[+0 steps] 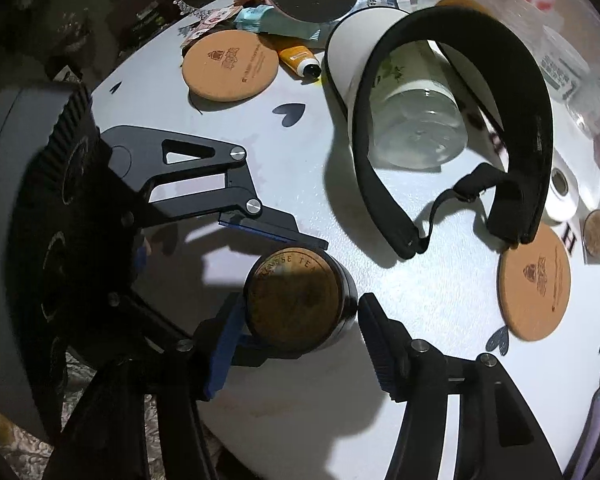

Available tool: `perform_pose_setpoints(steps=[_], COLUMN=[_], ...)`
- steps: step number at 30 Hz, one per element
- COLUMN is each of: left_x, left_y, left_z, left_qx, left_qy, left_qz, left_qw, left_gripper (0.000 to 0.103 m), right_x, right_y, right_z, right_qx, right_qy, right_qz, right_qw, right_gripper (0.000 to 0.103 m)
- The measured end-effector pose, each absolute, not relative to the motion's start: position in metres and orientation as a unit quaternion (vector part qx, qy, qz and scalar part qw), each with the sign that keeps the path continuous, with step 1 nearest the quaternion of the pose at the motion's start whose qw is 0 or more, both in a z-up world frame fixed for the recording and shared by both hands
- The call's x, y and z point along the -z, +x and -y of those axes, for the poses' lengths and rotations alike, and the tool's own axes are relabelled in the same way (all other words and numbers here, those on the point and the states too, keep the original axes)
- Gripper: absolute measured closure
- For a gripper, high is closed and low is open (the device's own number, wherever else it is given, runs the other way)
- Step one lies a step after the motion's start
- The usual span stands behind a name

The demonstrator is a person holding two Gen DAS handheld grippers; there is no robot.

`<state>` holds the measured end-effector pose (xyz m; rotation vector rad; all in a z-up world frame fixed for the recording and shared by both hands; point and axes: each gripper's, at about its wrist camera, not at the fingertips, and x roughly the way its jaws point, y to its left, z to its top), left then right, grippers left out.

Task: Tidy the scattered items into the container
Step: 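Lift the tea tin with the right gripper off the table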

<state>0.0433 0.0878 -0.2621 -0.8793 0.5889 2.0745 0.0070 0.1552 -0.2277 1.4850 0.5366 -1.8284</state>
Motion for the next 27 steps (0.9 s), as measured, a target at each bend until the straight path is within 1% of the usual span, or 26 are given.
perform_pose_setpoints(steps=[2, 4, 9, 17, 27], left_x=[0.263, 0.263, 0.264, 0.266, 0.265], left_y=[0.046, 0.048, 0.053, 0.061, 0.057], left_z=[-0.087, -0.087, -0.086, -0.087, -0.094], left_qx=[-0.818, -0.817, -0.818, -0.819, -0.82], left_qy=[-0.345, -0.344, -0.341, -0.333, -0.327], left_qz=[-0.235, -0.238, -0.242, -0.247, -0.253], left_qw=[0.396, 0.397, 0.396, 0.398, 0.395], left_gripper=[0.046, 0.046, 0.046, 0.046, 0.046], right_x=[0.227, 0.226, 0.219, 0.222, 0.209], right_y=[0.009, 0.011, 0.011, 0.017, 0.004], right_z=[-0.154, -0.153, -0.16, -0.155, -0.16], right_qx=[0.708, 0.705, 0.709, 0.713, 0.725], right_qy=[0.57, 0.568, 0.569, 0.562, 0.576], right_qz=[-0.217, -0.223, -0.204, -0.23, -0.16], right_qw=[0.357, 0.363, 0.363, 0.35, 0.341], right_gripper=[0.042, 0.039, 0.039, 0.039, 0.039])
